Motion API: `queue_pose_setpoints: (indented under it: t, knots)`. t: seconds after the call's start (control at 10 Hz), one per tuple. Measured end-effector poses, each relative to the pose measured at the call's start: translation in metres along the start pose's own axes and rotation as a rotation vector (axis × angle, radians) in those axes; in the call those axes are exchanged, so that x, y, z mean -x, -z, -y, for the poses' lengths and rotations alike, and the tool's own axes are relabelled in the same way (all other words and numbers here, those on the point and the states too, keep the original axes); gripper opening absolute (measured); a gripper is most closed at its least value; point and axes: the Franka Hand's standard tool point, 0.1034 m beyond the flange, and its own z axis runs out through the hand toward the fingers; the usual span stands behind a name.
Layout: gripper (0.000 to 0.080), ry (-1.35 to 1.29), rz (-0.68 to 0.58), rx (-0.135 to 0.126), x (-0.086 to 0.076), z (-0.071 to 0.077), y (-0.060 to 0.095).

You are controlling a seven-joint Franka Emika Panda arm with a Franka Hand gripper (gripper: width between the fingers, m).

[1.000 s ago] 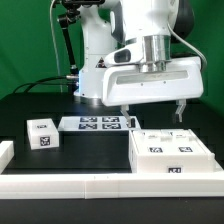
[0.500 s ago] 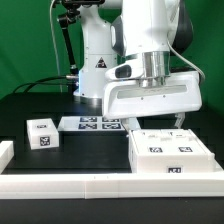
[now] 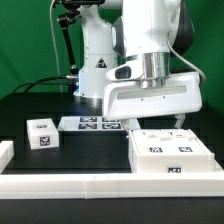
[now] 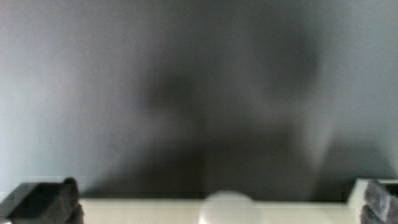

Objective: Assemble cabinet

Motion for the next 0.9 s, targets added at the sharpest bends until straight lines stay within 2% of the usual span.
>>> queue_pose_setpoints:
  t: [0.3, 0.9]
  knots:
    - [0.0797, -0.008, 0.018, 0.002, 0.0066, -0.0043, -0.0122]
    - [0.0797, 0.004, 0.009, -0.002, 0.0063, 0.0014, -0.0139]
